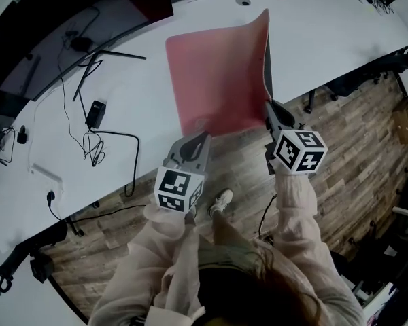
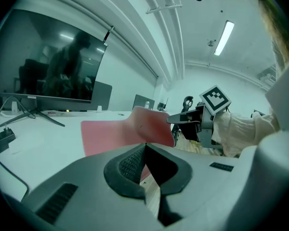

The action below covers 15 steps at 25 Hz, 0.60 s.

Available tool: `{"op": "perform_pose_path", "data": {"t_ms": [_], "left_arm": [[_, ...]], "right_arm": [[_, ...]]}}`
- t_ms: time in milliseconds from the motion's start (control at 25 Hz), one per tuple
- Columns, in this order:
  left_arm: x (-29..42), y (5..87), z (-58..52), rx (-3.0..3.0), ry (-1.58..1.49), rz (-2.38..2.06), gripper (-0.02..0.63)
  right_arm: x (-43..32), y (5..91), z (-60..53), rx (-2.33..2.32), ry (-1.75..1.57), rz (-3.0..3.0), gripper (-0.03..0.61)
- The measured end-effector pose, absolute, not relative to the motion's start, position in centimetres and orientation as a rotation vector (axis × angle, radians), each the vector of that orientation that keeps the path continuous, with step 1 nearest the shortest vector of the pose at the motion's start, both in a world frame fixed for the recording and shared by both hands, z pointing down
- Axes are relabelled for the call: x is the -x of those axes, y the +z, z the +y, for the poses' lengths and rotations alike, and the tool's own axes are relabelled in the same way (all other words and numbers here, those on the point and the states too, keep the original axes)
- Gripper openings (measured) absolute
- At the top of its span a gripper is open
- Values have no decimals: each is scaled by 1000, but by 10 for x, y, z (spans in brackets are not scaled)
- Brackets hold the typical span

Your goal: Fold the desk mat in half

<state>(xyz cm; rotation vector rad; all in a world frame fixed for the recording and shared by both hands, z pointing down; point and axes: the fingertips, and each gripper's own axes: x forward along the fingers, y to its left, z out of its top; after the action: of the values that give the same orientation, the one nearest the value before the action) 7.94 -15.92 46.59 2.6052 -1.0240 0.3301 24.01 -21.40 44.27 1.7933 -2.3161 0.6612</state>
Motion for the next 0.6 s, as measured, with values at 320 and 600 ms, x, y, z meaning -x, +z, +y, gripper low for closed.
{"op": "perform_pose_path", "data": {"t_ms": [320,600], "left_arm": [[-43,472,-154,-2576,318,-1060,26],[-19,477,-148,-2553,315,-1088,25]], "right_arm": [[-191,444,-207,-1705,597,-2332,29],[-142,468,-197,-1557,533,-2309,30]]}}
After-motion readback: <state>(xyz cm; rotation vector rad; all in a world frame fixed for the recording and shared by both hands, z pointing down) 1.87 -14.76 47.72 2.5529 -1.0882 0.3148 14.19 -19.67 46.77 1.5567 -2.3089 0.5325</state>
